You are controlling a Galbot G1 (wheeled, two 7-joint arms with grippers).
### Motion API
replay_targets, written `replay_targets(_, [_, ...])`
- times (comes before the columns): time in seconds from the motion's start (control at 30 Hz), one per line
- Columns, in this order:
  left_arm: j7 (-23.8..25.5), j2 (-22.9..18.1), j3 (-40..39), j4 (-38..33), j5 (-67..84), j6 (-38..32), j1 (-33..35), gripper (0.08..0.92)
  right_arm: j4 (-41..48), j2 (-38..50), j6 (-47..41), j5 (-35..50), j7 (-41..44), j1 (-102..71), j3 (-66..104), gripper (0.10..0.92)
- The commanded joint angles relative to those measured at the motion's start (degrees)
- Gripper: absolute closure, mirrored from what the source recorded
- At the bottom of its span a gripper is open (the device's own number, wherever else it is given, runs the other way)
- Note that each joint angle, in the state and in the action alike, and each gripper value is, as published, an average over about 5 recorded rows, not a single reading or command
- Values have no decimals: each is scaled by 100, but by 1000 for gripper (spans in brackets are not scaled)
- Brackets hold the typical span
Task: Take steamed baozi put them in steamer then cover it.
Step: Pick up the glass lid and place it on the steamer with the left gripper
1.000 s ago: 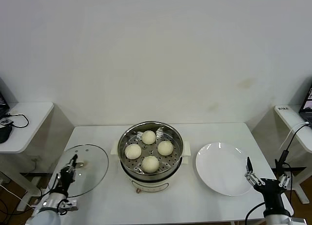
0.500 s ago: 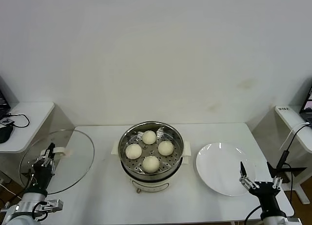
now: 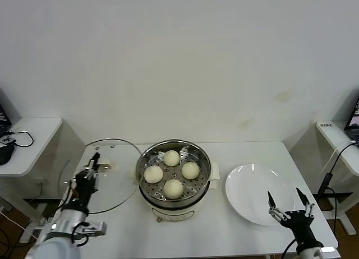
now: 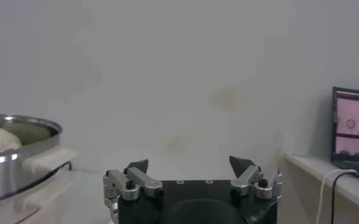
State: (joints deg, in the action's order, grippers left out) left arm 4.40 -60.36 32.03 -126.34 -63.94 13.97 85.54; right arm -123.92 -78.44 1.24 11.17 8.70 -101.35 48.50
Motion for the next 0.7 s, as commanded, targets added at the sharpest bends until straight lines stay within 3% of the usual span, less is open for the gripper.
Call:
replay_targets(0.03, [890,-231,-1876,71,-914,857,-1446,862,199,22,-8,-528,47,148,-392,203])
replay_targets(0.33, [1266,-702,-2558,612,-1339,1090,-2142,862,207,-192,40,-850,70,77,-484,203])
replay_targets(0.7, [1632,-1645,-3276,1129,-1934,1298,-2748,862,249,-341,130,-1014,74,18,-533,202])
